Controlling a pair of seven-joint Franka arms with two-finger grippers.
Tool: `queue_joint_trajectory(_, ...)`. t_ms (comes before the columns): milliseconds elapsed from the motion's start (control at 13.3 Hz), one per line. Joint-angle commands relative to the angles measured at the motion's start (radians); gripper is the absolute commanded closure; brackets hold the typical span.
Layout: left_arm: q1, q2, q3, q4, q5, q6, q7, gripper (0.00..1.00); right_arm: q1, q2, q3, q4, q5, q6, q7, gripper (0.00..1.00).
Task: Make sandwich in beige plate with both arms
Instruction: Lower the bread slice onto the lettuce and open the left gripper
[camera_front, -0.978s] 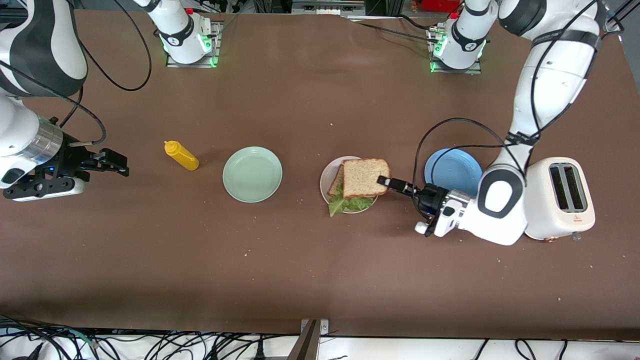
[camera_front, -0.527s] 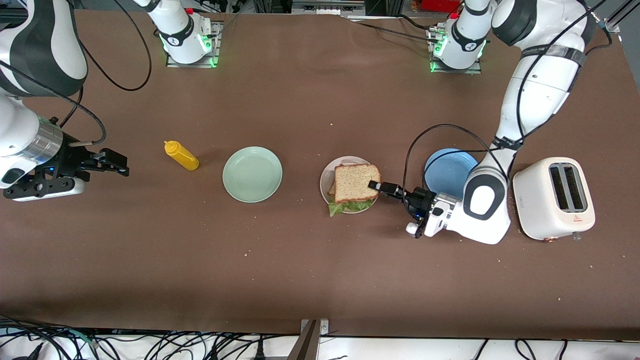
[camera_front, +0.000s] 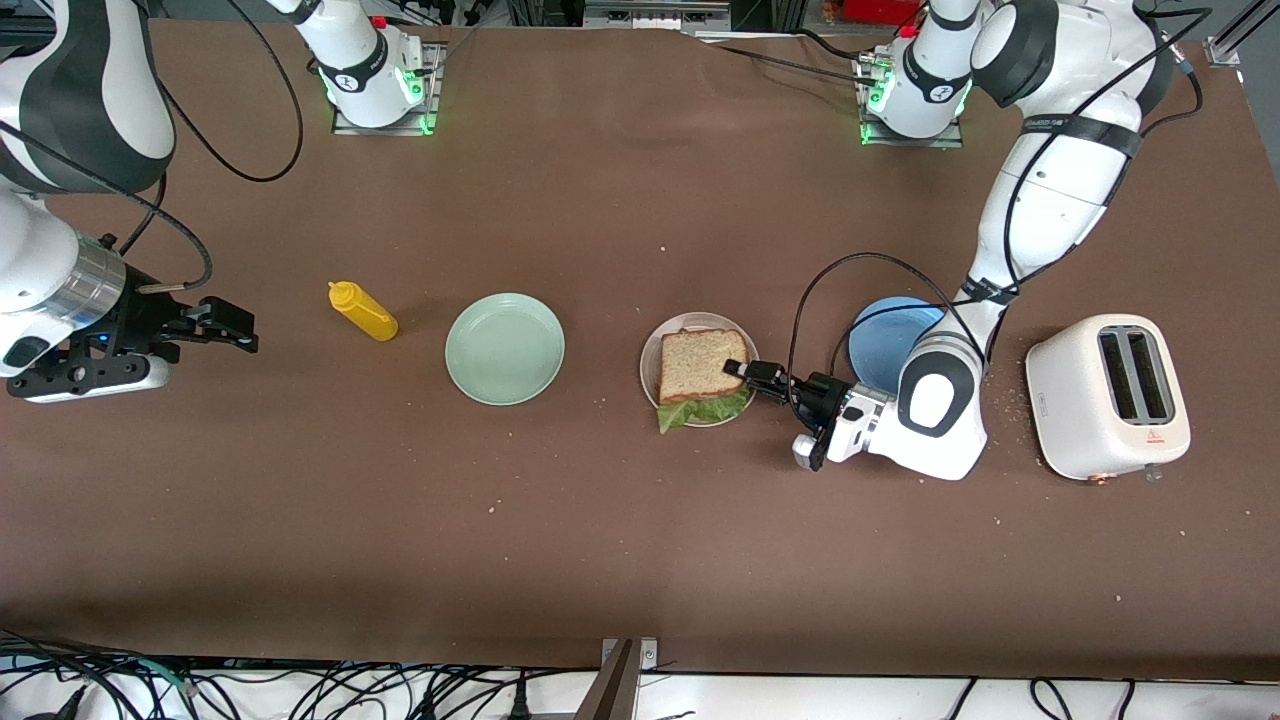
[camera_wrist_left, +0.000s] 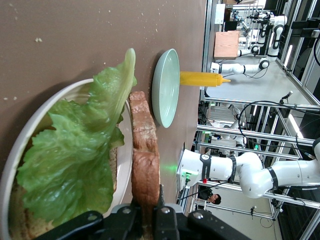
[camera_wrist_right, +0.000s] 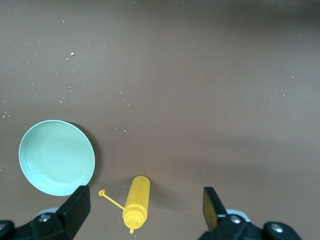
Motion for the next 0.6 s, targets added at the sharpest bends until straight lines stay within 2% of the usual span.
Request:
queue_joint_trajectory(0, -0.001, 0.019, 0.011, -0.012, -0.035, 0.009, 0.1, 0.01, -0.013, -0.012, 0.016, -0.015, -0.014, 0.005, 0.013, 0.0)
queue_joint_trajectory(151, 0.011, 0.021, 0.013, -0.035, -0.029, 0.009, 0.174, 0.0, -0.013, -0.012, 0.016, -0.015, -0.014, 0.005, 0.013, 0.0)
queue_joint_trajectory(527, 0.022, 0.007, 0.031, -0.047, -0.018, 0.011, 0.212, 0.0, -0.013, -0.012, 0.016, -0.015, -0.014, 0.005, 0.013, 0.0)
